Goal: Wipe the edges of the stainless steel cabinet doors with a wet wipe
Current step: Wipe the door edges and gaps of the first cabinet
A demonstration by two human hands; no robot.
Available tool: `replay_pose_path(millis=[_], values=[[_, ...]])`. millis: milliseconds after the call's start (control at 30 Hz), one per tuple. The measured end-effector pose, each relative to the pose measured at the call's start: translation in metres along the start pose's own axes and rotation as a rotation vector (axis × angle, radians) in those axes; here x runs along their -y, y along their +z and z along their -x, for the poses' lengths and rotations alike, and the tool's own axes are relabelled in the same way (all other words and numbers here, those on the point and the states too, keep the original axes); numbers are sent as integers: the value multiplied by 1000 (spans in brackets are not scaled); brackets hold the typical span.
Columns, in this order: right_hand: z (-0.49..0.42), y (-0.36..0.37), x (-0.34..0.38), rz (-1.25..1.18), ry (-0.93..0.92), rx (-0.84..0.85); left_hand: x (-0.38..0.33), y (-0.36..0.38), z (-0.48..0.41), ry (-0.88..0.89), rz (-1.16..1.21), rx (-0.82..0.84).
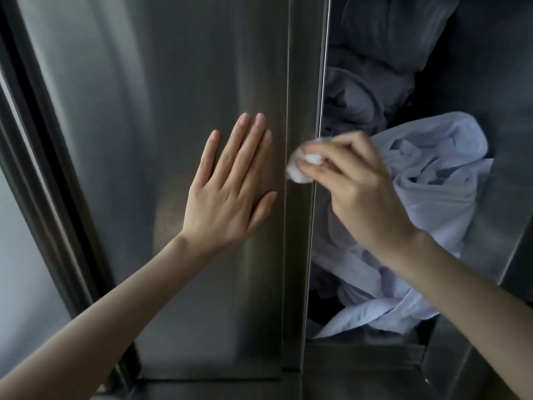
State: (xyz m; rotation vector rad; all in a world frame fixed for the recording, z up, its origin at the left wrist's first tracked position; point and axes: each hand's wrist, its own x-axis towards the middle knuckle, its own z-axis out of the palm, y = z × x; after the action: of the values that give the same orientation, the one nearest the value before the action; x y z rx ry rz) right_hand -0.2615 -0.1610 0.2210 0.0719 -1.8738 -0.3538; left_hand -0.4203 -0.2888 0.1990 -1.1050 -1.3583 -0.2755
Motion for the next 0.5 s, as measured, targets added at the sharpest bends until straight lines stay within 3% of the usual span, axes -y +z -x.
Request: replay_pose_path(millis=[100,267,400,500], values=[[-5,4,10,-36,106,-104,-1,0,1,1,-1,-2],[39,3,33,-62,94,-81,1,4,2,-3,-3,-22],[-2,-3,27,-50,80,-311,0,4,0,-6,20,-58],[-23,8,26,7,101,-305,-2,4,2,-59,64,-95]])
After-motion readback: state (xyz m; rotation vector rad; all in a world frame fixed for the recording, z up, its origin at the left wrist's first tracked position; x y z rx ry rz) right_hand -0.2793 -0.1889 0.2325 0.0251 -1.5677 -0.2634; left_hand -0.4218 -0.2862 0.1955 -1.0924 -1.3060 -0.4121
